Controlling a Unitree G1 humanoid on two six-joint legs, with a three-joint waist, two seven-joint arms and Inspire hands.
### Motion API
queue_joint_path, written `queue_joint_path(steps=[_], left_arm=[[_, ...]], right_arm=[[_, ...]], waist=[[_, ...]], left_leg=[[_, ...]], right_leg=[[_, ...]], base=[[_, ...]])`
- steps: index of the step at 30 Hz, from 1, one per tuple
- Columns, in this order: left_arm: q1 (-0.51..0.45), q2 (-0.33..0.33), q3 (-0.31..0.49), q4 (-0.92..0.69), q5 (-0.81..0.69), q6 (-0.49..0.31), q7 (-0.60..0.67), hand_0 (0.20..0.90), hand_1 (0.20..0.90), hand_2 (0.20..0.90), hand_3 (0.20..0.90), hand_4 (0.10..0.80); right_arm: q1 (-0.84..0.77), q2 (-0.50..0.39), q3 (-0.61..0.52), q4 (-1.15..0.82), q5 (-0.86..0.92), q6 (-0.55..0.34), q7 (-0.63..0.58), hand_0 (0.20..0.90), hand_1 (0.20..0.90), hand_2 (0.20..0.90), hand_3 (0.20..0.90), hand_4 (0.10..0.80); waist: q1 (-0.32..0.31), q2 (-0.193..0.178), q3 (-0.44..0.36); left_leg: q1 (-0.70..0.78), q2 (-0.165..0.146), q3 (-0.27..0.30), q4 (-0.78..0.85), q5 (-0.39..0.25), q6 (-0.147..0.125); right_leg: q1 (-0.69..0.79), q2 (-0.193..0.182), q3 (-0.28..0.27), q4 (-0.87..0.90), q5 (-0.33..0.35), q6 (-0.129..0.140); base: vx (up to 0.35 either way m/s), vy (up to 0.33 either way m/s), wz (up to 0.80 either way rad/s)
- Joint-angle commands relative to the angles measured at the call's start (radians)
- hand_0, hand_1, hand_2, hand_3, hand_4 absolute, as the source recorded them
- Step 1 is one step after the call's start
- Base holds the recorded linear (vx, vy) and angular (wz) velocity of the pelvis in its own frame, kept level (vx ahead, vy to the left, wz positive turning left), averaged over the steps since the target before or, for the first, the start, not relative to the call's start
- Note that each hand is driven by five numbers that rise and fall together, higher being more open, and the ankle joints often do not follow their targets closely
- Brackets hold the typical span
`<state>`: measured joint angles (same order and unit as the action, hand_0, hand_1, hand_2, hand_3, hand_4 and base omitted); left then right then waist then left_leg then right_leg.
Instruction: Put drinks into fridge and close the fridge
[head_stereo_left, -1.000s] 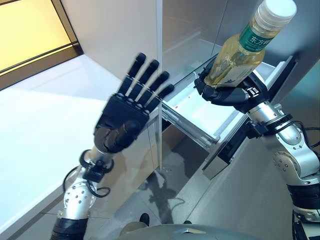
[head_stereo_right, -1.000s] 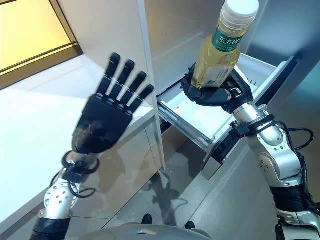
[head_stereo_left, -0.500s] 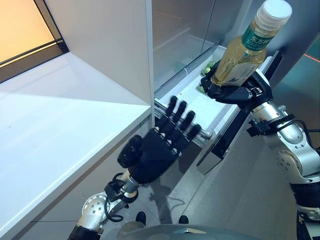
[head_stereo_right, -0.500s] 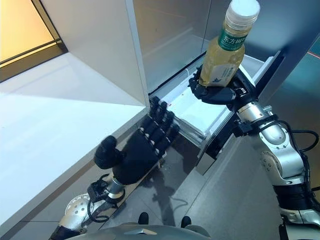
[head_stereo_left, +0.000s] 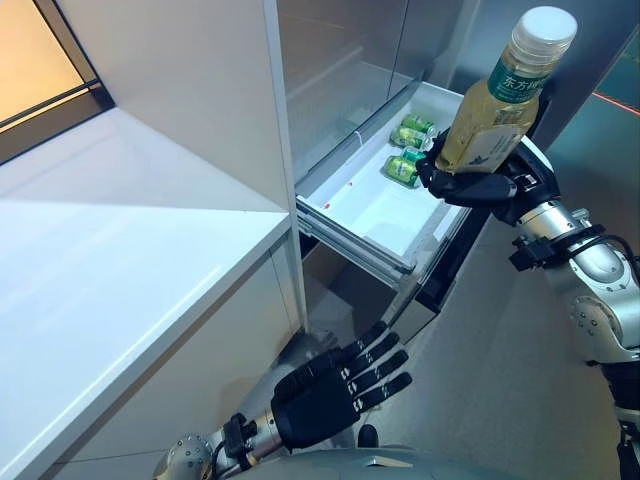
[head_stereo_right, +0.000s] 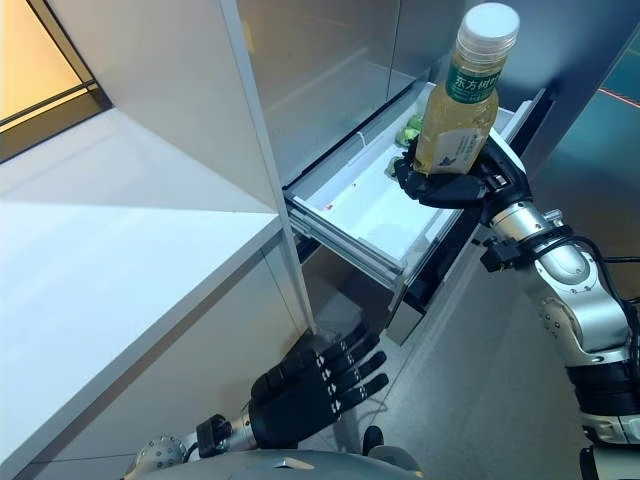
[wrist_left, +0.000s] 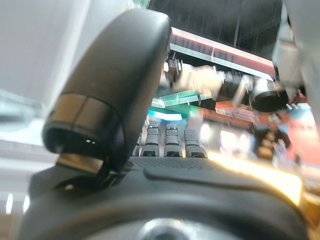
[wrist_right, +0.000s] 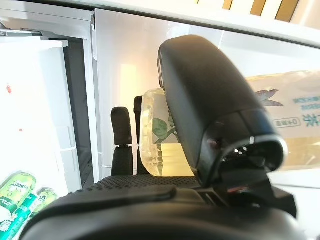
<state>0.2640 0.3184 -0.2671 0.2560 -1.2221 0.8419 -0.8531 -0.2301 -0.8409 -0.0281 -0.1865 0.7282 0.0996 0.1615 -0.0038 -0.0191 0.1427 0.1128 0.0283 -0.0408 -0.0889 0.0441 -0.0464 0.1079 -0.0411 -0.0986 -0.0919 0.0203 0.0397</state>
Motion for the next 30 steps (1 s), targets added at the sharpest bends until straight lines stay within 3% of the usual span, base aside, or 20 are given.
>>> queue_joint_path(steps=[1, 5, 11, 16, 21, 24, 30], left_arm=[[0.014, -0.006, -0.012, 0.032, 0.128, -0.061, 0.006, 0.9, 0.9, 0.9, 0.9, 0.8], [-0.013, -0.012, 0.016, 0.195, 0.324, -0.181, 0.086, 0.9, 0.9, 0.9, 0.9, 0.8], [-0.072, 0.005, 0.041, 0.423, 0.571, -0.477, 0.298, 0.9, 0.9, 0.9, 0.9, 0.8], [-0.09, 0.001, 0.049, 0.504, 0.752, -0.651, 0.431, 0.9, 0.9, 0.9, 0.9, 0.8], [-0.127, -0.018, 0.054, 0.708, 0.951, -0.827, 0.589, 0.9, 0.9, 0.9, 0.9, 0.8], [-0.139, -0.006, 0.04, 0.745, 1.082, -0.895, 0.671, 0.9, 0.9, 0.9, 0.9, 0.8], [-0.129, -0.012, 0.045, 0.808, 1.084, -0.908, 0.698, 0.9, 0.9, 0.9, 0.9, 0.8]], right_arm=[[-0.182, -0.062, -0.128, -0.046, 0.084, -0.176, -0.021, 0.3, 0.3, 0.3, 0.2, 0.1], [-0.193, -0.085, -0.123, -0.003, 0.064, -0.112, -0.049, 0.3, 0.3, 0.3, 0.2, 0.1], [-0.178, -0.086, -0.139, 0.037, 0.015, 0.008, -0.087, 0.3, 0.3, 0.3, 0.2, 0.1], [-0.158, -0.062, -0.152, 0.064, -0.061, 0.051, -0.085, 0.3, 0.3, 0.3, 0.2, 0.1], [-0.176, -0.05, -0.139, 0.142, -0.102, 0.031, -0.081, 0.3, 0.3, 0.3, 0.2, 0.1], [-0.181, -0.053, -0.14, 0.173, -0.139, 0.01, -0.085, 0.3, 0.3, 0.3, 0.2, 0.1], [-0.191, -0.077, -0.126, 0.239, -0.235, -0.032, -0.051, 0.3, 0.3, 0.3, 0.2, 0.1]], waist=[[0.009, -0.039, -0.098], [0.006, -0.043, -0.103], [-0.004, -0.046, -0.104], [-0.003, -0.048, -0.098], [0.0, -0.06, -0.094], [0.002, -0.066, -0.092], [0.019, -0.075, -0.089]], left_leg=[[0.006, -0.073, 0.051, 0.002, -0.068, 0.07], [0.005, -0.071, 0.058, 0.002, -0.065, 0.069], [-0.002, -0.071, 0.065, 0.002, -0.057, 0.07], [-0.002, -0.072, 0.074, 0.002, -0.056, 0.072], [0.001, -0.073, 0.081, 0.006, -0.058, 0.072], [0.002, -0.073, 0.081, 0.006, -0.059, 0.07], [0.003, -0.075, 0.073, 0.007, -0.06, 0.069]], right_leg=[[-0.015, 0.032, 0.032, 0.016, 0.036, 0.015], [-0.015, 0.032, 0.029, 0.015, 0.037, 0.016], [-0.022, 0.035, 0.027, 0.016, 0.035, 0.018], [-0.025, 0.034, 0.024, 0.018, 0.035, 0.019], [-0.021, 0.036, 0.024, 0.021, 0.032, 0.018], [-0.021, 0.036, 0.024, 0.021, 0.031, 0.018], [-0.019, 0.035, 0.015, 0.023, 0.029, 0.019]], base=[[0.039, 0.023, -0.07], [0.044, 0.011, -0.02], [0.023, 0.0, 0.0], [0.02, 0.002, -0.02], [0.055, 0.002, -0.01], [0.041, -0.01, -0.04], [0.044, 0.002, -0.06]])
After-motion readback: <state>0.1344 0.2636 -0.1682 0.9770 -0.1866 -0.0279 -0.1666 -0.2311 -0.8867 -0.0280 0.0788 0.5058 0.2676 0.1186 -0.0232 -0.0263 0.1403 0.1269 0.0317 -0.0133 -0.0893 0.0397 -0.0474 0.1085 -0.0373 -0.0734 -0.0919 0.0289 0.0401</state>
